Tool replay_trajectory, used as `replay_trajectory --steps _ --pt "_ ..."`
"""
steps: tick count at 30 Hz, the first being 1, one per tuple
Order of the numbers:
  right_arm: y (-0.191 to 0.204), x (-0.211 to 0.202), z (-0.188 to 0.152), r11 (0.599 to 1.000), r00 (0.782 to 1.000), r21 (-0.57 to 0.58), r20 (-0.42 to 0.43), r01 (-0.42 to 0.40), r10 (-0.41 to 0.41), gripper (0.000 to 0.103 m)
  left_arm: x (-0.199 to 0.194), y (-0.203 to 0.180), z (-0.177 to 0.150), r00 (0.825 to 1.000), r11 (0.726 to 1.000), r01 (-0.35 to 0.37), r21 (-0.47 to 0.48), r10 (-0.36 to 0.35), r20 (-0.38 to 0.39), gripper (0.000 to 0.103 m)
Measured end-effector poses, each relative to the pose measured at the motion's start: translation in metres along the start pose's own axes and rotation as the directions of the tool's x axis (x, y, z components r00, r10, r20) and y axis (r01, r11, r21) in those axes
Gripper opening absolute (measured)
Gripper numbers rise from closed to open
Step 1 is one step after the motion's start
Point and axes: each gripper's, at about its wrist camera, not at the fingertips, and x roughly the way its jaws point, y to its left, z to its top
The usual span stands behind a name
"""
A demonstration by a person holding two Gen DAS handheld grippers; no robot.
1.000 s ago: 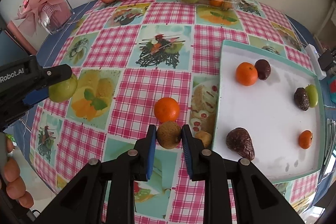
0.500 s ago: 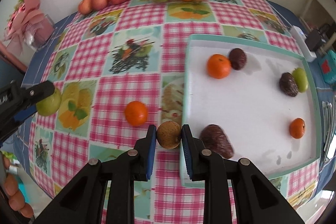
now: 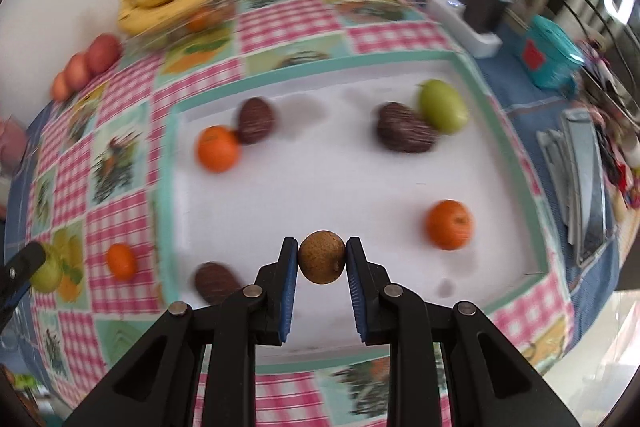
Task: Organize fruits
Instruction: 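Carry the green pear with the left gripper while the right carries the kiwi over the tray, then open the left gripper releasing the green pear while the right releases the kiwi into the tray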
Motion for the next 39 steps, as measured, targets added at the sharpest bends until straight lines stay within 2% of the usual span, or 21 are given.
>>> replay_trajectory --steps 4,7,13,17,22,39 --pt "-0.026 0.000 0.003 0.999 1.000 0.050 0.003 0.018 -0.018 0.025 0.009 -0.035 -0.003 1.000 0.996 0.021 0.090 -0.022 0.000 0.055" --pt "-0.038 -0.003 0.004 0.997 1.000 0.073 0.015 0.021 -0.022 0.025 0.017 -0.057 -0.001 1.000 0.989 0.012 0.146 -0.013 0.006 0.055" --pt "-0.038 0.005 0.005 0.997 1.000 0.079 0.000 0.008 -0.008 0.026 0.040 -0.077 0.002 1.000 0.979 0.009 0.206 -0.010 0.005 0.055" --pt "-0.034 0.016 0.010 0.997 1.000 0.076 -0.010 -0.002 0.003 0.026 0.059 -0.082 0.002 0.999 0.978 0.028 0.208 -0.023 -0.025 0.055" --pt "-0.036 0.031 0.016 0.996 1.000 0.085 -0.026 -0.003 0.005 0.026 0.074 -0.088 0.005 1.000 0.975 0.020 0.219 -0.016 -0.018 0.055" --pt "-0.051 0.042 0.033 0.993 1.000 0.119 0.006 0.023 -0.024 0.026 0.104 -0.084 0.010 0.998 0.984 0.021 0.179 -0.008 -0.068 0.055"
